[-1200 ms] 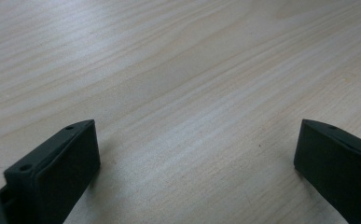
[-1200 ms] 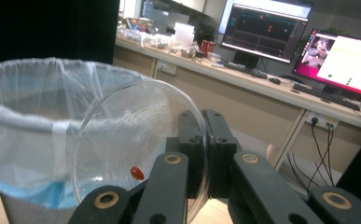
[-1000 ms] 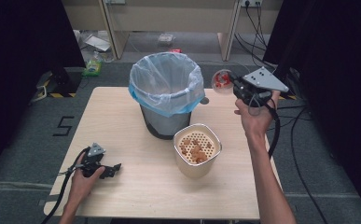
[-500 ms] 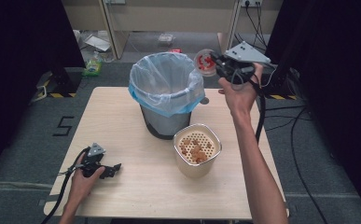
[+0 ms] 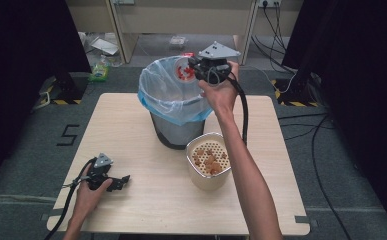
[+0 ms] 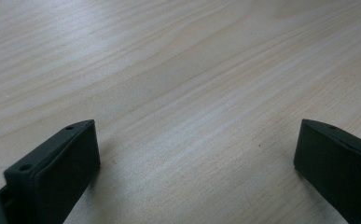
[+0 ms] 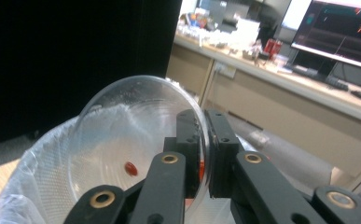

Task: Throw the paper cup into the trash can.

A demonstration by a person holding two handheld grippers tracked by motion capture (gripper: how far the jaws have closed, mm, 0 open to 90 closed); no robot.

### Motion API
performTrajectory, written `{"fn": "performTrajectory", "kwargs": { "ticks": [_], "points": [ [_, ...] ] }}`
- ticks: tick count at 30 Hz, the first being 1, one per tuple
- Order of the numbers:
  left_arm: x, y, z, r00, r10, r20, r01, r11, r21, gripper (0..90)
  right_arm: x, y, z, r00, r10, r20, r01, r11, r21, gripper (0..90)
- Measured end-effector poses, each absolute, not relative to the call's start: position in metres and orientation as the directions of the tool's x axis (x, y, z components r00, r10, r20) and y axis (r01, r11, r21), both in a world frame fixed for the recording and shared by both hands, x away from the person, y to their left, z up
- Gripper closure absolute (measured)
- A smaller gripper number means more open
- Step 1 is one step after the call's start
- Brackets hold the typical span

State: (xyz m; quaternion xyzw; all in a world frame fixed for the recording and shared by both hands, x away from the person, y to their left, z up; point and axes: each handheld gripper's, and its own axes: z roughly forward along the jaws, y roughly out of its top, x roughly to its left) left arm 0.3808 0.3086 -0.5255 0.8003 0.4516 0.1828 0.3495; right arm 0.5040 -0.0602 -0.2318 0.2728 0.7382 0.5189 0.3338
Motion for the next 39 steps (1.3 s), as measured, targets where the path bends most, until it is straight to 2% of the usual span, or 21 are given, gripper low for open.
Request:
{"fn": "performTrajectory", "kwargs": {
  "ticks": [4, 6, 9, 16, 28, 39],
  "points": [
    [0.381, 0.309, -0.526, 0.525, 0.851, -0.023, 0.595, -0.348, 0.725, 0.0, 0.513, -0.053, -0.24, -0.635, 0.751, -0.181, 0.103, 0.314, 0.944, 82.1],
    [0.381, 0.309, -0.526, 0.526, 0.85, -0.023, 0.595, -0.348, 0.725, 0.0, 0.517, -0.053, -0.243, -0.626, 0.764, -0.157, 0.121, 0.294, 0.948, 73.5],
    [0.381, 0.309, -0.526, 0.526, 0.85, -0.023, 0.594, -0.348, 0.725, 0.0, 0.519, -0.056, -0.244, -0.608, 0.782, -0.137, 0.138, 0.274, 0.952, 67.3],
    [0.381, 0.309, -0.526, 0.526, 0.85, -0.023, 0.594, -0.348, 0.725, 0.0, 0.514, -0.073, -0.24, -0.596, 0.793, -0.122, 0.146, 0.257, 0.955, 63.0],
    [0.381, 0.309, -0.526, 0.526, 0.85, -0.023, 0.594, -0.347, 0.725, 0.0, 0.481, -0.13, -0.245, -0.567, 0.814, -0.123, 0.181, 0.269, 0.946, 52.7],
    [0.381, 0.309, -0.525, 0.526, 0.85, -0.023, 0.595, -0.348, 0.724, 0.0, 0.448, -0.185, -0.276, -0.521, 0.844, -0.13, 0.242, 0.292, 0.925, 48.2]
  ]
}}
